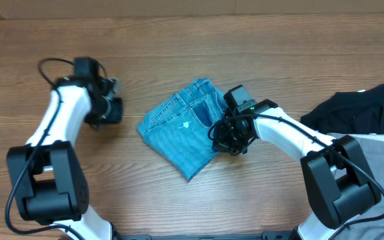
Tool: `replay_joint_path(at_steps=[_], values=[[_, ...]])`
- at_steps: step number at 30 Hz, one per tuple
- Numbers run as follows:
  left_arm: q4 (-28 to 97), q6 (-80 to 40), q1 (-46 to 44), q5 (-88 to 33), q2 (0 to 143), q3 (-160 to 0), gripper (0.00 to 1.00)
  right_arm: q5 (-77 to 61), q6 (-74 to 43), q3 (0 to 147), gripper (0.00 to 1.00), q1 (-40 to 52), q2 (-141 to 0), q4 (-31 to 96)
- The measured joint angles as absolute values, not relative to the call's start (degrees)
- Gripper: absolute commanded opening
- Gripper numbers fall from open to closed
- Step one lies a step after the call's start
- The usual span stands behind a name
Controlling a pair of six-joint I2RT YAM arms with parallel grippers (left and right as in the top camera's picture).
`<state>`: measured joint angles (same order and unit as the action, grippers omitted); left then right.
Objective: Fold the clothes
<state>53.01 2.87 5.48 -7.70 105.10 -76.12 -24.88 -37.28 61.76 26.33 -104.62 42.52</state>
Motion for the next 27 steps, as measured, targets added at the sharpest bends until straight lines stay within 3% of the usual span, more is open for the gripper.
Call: replay_joint_path(at_steps=[5,9,13,15,21,22,27], values=[[63.53,1.85,5.72,-16.38,105.16,-83.42,0.45,-25.34,-33.52,61.76,0.08,26.33,-104.62,42.48],[69.93,1.83,5.43,-26.7,105.16,-82.74,0.46,-24.77,-26.7,64.29,0.16,26.24,-104.33,45.76],[71.85,2.57,2.59,-31.73,105.16,-78.0,0.47,-23.99,-22.72,68.82,0.18,26.17,-102.3,44.45],[69.45,2.46,0.36,-32.64,105.16,-73.58,0.54,-23.66,-22.15,70.0,0.17,26.13,-101.54,42.44],[54.87,-7.86,-4.01,-36.05,105.23,-60.18,0.62,-18.83,-28.32,70.17,0.06,25.91,-103.7,37.23],[53.41,-10.13,-4.16,-36.84,105.23,-58.61,0.68,-18.39,-30.04,70.13,0.05,25.91,-105.08,36.32],[44.95,-20.53,-4.69,-39.64,105.21,-54.78,0.77,-19.55,-35.75,69.65,0.04,25.91,-111.63,34.48]])
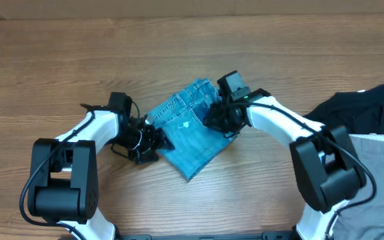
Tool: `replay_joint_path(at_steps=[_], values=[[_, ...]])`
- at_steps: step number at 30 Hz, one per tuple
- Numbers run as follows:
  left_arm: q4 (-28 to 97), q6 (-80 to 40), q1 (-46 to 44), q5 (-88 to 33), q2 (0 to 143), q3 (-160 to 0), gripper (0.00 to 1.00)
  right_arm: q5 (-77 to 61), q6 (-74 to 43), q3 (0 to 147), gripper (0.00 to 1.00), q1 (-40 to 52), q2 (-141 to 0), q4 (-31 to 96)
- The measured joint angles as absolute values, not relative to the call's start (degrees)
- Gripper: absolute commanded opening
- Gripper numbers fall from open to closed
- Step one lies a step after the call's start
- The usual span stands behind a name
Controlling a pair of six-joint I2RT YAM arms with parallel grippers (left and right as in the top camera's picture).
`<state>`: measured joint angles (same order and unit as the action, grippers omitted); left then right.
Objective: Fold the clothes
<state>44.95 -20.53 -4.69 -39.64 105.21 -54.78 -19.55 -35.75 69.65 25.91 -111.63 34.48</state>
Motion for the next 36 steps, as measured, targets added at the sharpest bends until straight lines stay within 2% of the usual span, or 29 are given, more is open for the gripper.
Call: replay_joint_path(at_steps=[3,4,5,6,9,11,14,20,23,27,31,36], values=[[34.83,-30.35,-6.63,-42.63,104.33,-52.97,0.81,-20.6,-36.99,69.65,0.04,25.89,-112.14,34.06],[31.73,-34.2,-7.64,-42.54,103.77,-52.14,0.8,-20.6,-37.26,69.65,0.04,25.8,-112.14,34.09],[27.79,-39.13,-8.8,-42.39,103.22,-51.2,0.75,-20.58,-37.43,69.65,0.04,25.67,-112.14,34.17],[25.21,-41.47,-9.65,-41.95,102.94,-50.63,0.66,-20.56,-37.52,69.65,0.04,25.52,-112.14,34.24],[20.43,-47.53,-13.67,-37.8,102.76,-49.93,0.13,-20.29,-37.56,69.65,0.04,25.15,-112.14,34.87],[19.57,-48.99,-15.46,-35.22,103.0,-49.43,0.04,-20.58,-37.5,69.67,0.04,25.15,-112.14,35.92],[19.27,-48.25,-16.05,-34.52,103.0,-49.43,0.04,-20.64,-37.01,70.02,0.04,25.1,-111.94,38.41],[19.86,-43.4,-13.74,-36.05,102.19,-49.45,0.04,-17.04,-32.21,70.61,0.04,23.31,-103.57,53.58],[20.08,-42.19,-6.26,-36.34,98.13,-50.24,0.04,-14.57,-30.96,72.4,0.04,21.12,-95.07,56.27],[15.11,-43.7,8.05,-35.92,93.62,-56.12,0.04,-13.45,-30.22,73.89,0.04,19.88,-86.41,56.49],[11.25,-46.41,22.02,-33.67,92.84,-59.81,0.04,-13.19,-29.98,73.91,0.04,19.9,-84.18,56.49],[12.45,-43.53,30.22,-28.38,98.0,-59.77,0.06,-13.06,-29.95,73.91,0.04,19.9,-84.36,56.49]])
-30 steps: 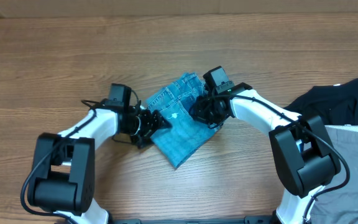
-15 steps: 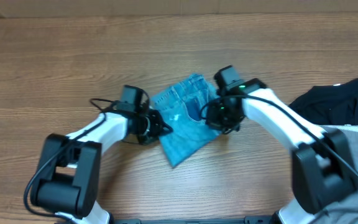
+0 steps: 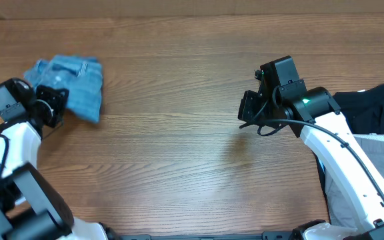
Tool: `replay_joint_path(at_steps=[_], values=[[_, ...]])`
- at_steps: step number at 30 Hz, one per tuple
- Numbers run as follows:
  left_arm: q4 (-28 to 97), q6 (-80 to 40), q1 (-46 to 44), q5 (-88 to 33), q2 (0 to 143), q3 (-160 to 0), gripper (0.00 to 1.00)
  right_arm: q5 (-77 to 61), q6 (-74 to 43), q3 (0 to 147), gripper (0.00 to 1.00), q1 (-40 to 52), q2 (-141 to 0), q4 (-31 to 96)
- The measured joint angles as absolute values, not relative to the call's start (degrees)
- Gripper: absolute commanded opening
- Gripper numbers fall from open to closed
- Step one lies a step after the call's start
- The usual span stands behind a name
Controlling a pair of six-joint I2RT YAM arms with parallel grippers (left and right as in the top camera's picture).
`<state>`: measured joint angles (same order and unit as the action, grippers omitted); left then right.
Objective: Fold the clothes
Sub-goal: 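Drag the folded jeans to the upper left with the left gripper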
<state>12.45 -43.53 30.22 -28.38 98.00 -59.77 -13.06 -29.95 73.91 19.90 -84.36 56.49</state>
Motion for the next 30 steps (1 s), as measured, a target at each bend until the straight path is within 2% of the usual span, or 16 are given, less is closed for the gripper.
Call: replay_joint_path(at_steps=[3,8,9,11,12,15,16,17,18,20,24,27,30], values=[[12.49,-39.92,31.79,-27.35,104.79,-59.75,0.06,-13.08,-29.95,73.91,0.04,19.9,-84.38,56.49],[15.7,-38.17,34.61,-28.88,111.11,-60.69,0.29,-13.06,-29.93,73.91,0.04,19.9,-84.38,56.18],[15.62,-37.56,34.96,-29.3,111.37,-60.82,0.28,-13.04,-29.98,73.91,0.04,19.9,-84.38,56.1],[13.65,-37.43,35.66,-29.71,111.59,-60.73,0.18,-12.64,-29.98,73.91,0.04,19.9,-84.38,56.05],[11.66,-37.45,36.42,-29.76,112.05,-60.75,0.17,-12.45,-29.95,73.91,0.04,19.9,-84.38,56.03],[5.85,-38.63,37.26,-29.78,112.84,-60.36,0.21,-11.9,-29.95,73.91,0.04,19.9,-84.38,55.96],[1.52,-39.44,37.52,-29.74,113.51,-60.16,0.33,-11.75,-29.93,73.91,0.04,19.9,-84.38,55.96],[-0.19,-39.88,37.56,-29.71,113.8,-60.14,0.64,-11.64,-29.93,73.91,0.04,19.9,-84.38,55.96],[-2.59,-40.42,37.67,-29.74,113.93,-60.1,0.8,-11.6,-29.93,73.91,0.04,19.9,-84.38,55.96],[-3.92,-40.42,37.78,-30.26,113.93,-60.1,1.0,-11.55,-29.95,73.91,0.04,19.9,-84.38,55.94],[-2.11,-36.8,38.06,-35.75,113.6,-60.88,1.0,-11.22,-29.95,73.91,0.04,19.9,-84.38,55.94],[11.29,-33.78,39.09,-39.0,111.22,-61.67,1.0,-11.14,-29.91,73.91,0.04,19.9,-84.38,56.27],[28.51,-31.31,40.45,-34.68,105.8,-60.69,1.0,-11.27,-29.93,73.91,0.04,19.9,-84.38,56.64]])
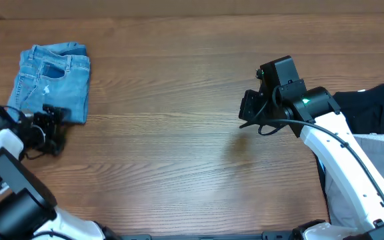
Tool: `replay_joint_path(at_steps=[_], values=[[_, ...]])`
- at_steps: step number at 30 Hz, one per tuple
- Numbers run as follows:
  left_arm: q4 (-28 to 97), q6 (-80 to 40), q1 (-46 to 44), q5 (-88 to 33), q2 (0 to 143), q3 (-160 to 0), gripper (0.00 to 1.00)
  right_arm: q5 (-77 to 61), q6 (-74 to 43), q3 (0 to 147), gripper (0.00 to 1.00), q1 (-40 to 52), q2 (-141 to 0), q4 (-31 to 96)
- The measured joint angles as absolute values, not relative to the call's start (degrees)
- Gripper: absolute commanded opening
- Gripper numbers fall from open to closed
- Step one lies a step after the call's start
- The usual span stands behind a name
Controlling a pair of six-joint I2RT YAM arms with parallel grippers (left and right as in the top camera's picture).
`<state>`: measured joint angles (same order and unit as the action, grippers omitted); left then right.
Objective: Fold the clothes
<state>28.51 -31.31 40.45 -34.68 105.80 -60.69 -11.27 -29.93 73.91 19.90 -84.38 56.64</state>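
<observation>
The folded blue denim shorts (52,80) lie flat at the far left of the table, pocket side up. My left gripper (51,130) sits low on the table just below the shorts' near edge. Its fingers are spread and hold nothing. My right gripper (247,110) hangs over bare wood right of centre, far from the shorts, open and empty.
A pile of other clothes lies at the right edge: a black garment (365,107) on top, a grey one (372,173) nearer the front, and a bit of light blue. The right arm's white link crosses in front of the pile.
My left gripper has let go of the denim shorts and now lies nearer the front edge, below them. The shorts lie flatter and squarer. The right arm has not moved.
The folded shorts lay mid-table with my right gripper at their right edge and the left away. Then both grippers were at the shorts' sides. Later the shorts were at the far left under my left gripper, the right one withdrawn. Now they lie there released.
</observation>
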Motion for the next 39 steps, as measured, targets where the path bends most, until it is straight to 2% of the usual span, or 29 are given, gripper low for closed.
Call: replay_joint_path(at_steps=[5,9,14,16,19,22,27,39], values=[[48.36,-23.51,40.71,-27.4,85.06,-61.45,1.0,-11.62,-29.93,73.91,0.04,19.9,-84.38,57.41],[61.6,-13.96,36.42,-25.36,67.96,-71.24,1.0,-11.55,-29.26,73.93,0.05,19.9,-83.99,57.43],[72.23,-2.2,23.77,-23.4,54.22,-84.12,1.0,-11.49,-28.62,74.54,0.11,19.9,-77.38,58.04],[75.94,2.04,18.2,-23.22,50.41,-88.51,1.0,-11.33,-28.47,76.6,0.17,19.9,-70.04,57.84],[82.76,5.69,13.96,-22.06,47.33,-92.49,1.0,-10.55,-27.31,78.35,0.45,19.9,-59.33,57.56],[89.56,7.62,12.03,-19.7,45.45,-93.49,1.0,-8.51,-26.06,78.67,1.0,19.9,-49.52,57.91],[95.24,9.02,11.97,-15.09,45.36,-93.47,1.0,-4.45,-24.23,79.46,1.0,19.9,-37.65,58.08],[95.64,9.23,11.97,-13.63,45.39,-93.47,1.0,-3.4,-23.97,79.42,1.0,19.9,-37.01,68.73]])
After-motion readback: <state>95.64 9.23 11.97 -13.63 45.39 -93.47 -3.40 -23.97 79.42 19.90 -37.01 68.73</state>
